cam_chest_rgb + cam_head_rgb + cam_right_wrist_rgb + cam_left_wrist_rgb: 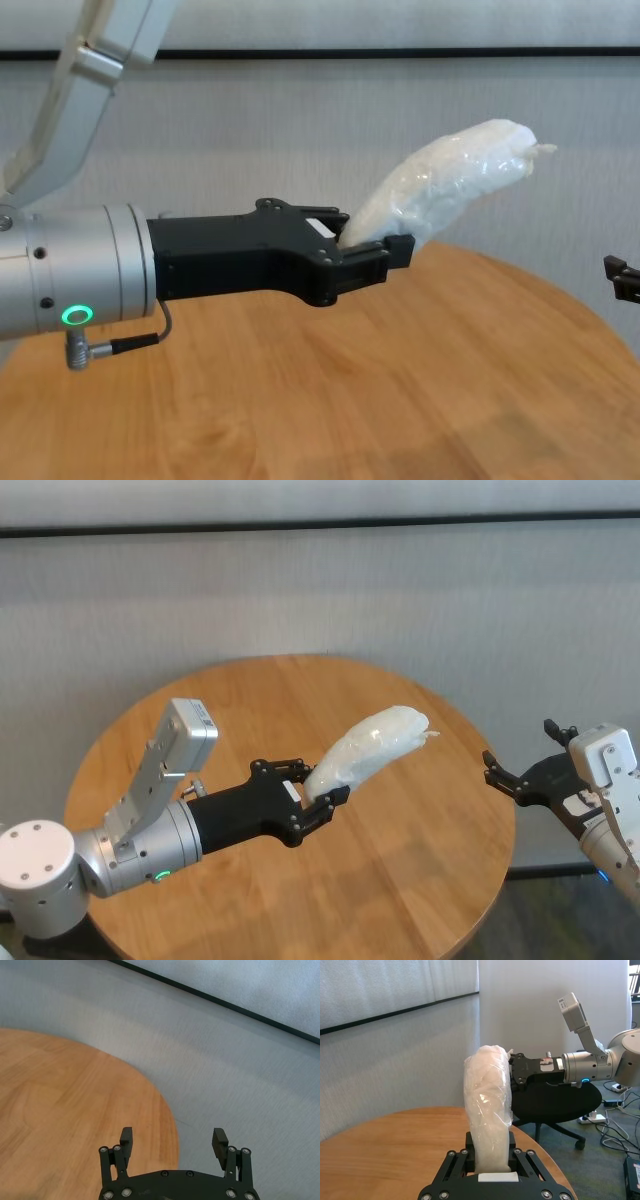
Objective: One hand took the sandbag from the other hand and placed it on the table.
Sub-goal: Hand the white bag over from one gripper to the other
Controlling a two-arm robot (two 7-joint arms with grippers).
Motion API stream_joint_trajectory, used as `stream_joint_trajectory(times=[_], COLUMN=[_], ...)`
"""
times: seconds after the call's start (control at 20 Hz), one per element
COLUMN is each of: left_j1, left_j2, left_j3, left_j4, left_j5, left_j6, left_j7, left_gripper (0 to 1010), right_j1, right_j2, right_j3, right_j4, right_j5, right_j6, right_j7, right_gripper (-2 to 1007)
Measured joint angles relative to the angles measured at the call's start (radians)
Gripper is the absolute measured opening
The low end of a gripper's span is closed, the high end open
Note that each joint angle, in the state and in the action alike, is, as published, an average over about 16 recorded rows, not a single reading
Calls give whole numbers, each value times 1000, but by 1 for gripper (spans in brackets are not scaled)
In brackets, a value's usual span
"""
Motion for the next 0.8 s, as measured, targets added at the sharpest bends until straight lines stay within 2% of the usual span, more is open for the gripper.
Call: stream_joint_trajectory(times=[0.5,0.8], left_j1=[1,1], left_j2=[-1,-1], left_j3=[-1,-1], left_j4=[1,2], left_j5=[-1,-1], left_j6=[-1,-2], left_j7=[-2,-2], left_gripper=[357,357], right_j1=[0,-4], right_j2=[0,1], right_j3=[0,7], right_j4=[0,-3], right_j5=[0,10], right_j6=[0,-10], right_j7=[0,18], right_gripper=[1000,1001])
